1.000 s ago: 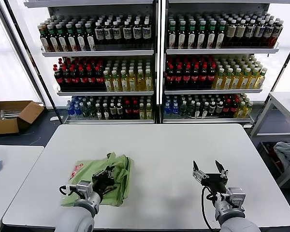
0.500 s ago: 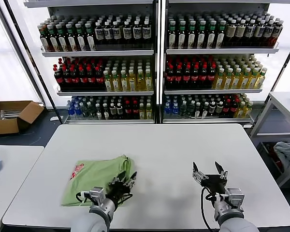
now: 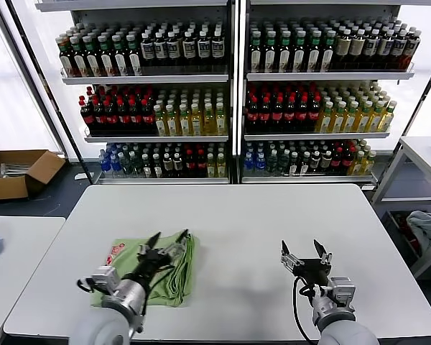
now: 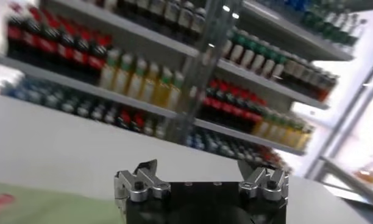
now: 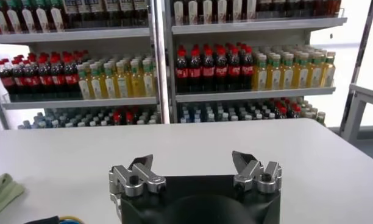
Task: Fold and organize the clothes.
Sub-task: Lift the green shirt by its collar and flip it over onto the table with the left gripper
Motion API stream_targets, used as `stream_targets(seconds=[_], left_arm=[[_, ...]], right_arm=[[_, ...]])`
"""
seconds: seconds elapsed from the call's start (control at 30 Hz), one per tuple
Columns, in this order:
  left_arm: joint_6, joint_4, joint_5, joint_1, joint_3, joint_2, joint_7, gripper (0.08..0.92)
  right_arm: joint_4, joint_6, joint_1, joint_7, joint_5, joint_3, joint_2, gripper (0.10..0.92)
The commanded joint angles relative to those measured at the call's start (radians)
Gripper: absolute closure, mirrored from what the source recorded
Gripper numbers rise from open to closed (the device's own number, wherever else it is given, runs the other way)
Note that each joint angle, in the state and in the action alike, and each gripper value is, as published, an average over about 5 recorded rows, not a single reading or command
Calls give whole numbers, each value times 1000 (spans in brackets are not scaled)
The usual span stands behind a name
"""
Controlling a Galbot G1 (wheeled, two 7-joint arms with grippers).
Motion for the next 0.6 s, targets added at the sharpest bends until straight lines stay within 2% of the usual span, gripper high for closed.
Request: stream_targets(seconds=[0.03,0.23,0.6], left_arm=[[-71,94,240,49,-259,98,-14,183],[-66,183,188,54,-269,91,-7,177],[1,219,34,58,-217,74,25,177]], right_arm=[[-24,-2,43,2,2,-22,-3,203],[-25,-2,46,3,6,-22,-7,203],[-22,-2,40,2,7,-19,-11,203]])
